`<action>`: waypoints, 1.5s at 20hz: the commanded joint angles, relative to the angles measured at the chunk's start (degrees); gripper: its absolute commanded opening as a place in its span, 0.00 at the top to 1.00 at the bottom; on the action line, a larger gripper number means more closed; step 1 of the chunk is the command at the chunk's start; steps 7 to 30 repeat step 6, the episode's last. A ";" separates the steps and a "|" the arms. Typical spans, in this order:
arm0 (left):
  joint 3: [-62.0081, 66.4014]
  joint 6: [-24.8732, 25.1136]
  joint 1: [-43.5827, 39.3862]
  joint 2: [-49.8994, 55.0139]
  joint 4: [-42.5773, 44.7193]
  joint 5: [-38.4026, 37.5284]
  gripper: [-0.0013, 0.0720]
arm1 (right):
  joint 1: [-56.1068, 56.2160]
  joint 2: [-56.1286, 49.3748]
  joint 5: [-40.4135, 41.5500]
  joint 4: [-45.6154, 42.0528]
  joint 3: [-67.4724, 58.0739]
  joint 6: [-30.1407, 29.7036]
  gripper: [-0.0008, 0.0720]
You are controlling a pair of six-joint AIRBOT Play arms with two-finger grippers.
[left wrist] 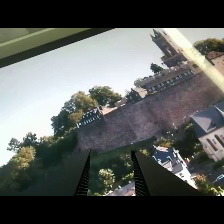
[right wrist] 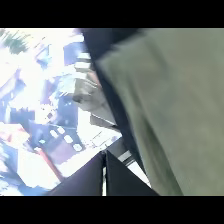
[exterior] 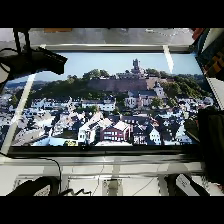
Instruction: Fold the clothes and pants, and hang the long-sleeved shirts on hangers.
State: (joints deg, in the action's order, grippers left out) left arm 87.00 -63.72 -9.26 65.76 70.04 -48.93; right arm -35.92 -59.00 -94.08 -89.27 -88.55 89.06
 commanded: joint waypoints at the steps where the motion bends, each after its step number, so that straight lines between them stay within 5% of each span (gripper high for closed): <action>1: 0.02 0.02 0.07 -0.04 0.02 0.02 0.59 | 13.77 0.02 3.67 -13.07 0.00 -0.85 0.94; 30: 0.02 0.02 0.07 -0.04 0.02 0.02 0.59 | 15.08 0.02 5.99 -8.13 0.00 0.24 0.94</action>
